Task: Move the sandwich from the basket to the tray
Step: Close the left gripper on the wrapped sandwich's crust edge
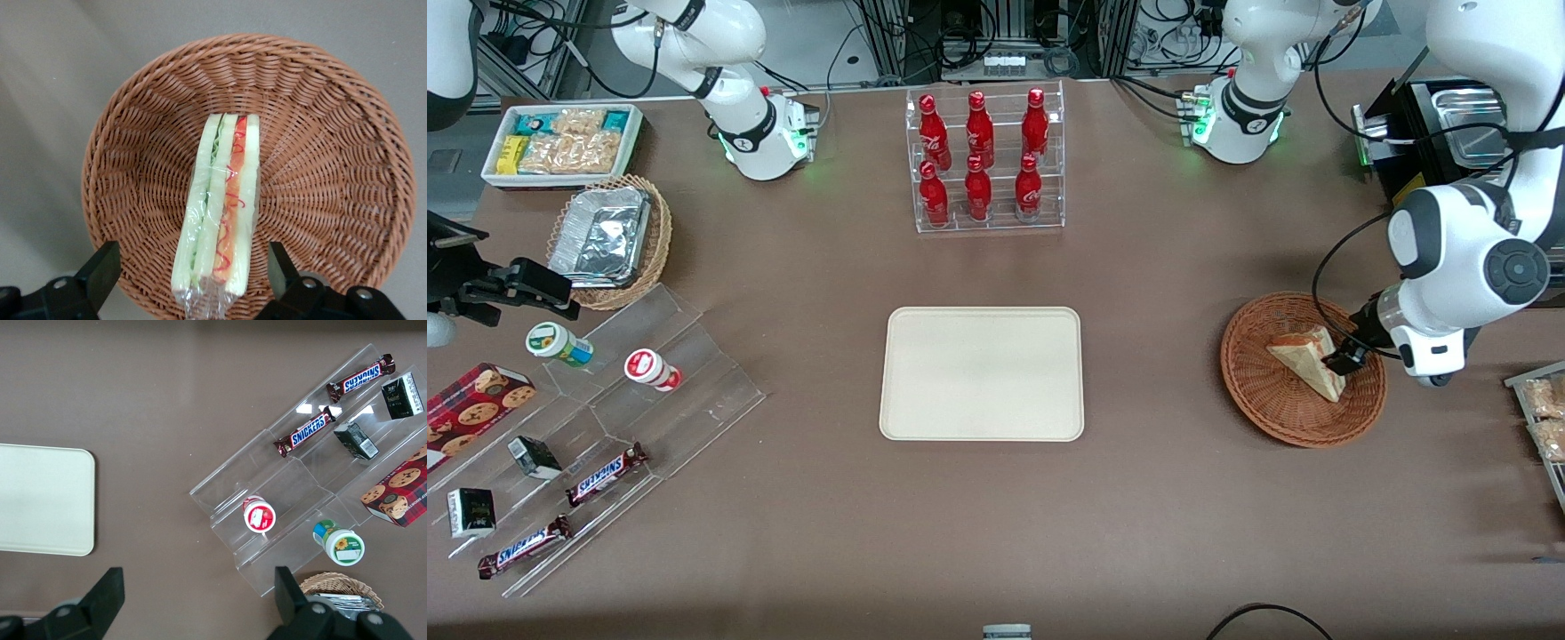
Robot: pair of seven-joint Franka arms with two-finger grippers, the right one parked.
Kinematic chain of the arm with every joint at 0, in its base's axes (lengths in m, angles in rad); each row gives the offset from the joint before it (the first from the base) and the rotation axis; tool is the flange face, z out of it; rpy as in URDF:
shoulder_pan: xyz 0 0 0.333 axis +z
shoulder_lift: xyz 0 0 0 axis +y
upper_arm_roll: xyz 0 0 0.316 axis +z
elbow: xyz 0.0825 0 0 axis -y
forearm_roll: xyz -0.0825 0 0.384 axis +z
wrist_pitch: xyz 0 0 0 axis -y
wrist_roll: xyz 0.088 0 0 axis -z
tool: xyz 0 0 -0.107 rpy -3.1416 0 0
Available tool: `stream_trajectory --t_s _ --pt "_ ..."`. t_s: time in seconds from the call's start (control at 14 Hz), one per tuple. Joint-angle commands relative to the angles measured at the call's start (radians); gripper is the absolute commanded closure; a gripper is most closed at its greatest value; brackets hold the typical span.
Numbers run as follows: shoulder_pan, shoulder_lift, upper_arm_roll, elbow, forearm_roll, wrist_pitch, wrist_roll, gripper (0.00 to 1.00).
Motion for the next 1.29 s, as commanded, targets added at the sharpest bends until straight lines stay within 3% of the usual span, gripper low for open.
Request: stream_trajectory --t_s 0.0,0.21,0.36,0.43,0.71,0.93,1.21 --pt "0.004 0.014 -0.012 -0.044 -0.009 0.083 -0.011 0.02" --pt "-0.006 0.047 -0.012 -0.073 -0.007 0.163 -0.007 0.02" --pt "-0.014 0.066 -0.012 -0.077 -0.005 0.180 -0.005 0.09" --pt "-0.019 0.071 -0.012 -0.077 -0.002 0.180 -0.002 0.20" --pt "-0.025 0.049 -0.014 -0.074 0.002 0.139 0.018 0.52" --pt "-0.048 -0.012 -0.020 0.015 0.004 -0.061 0.099 0.68" --pt "-0.123 -0.023 -0.021 0.225 0.004 -0.344 0.108 0.73"
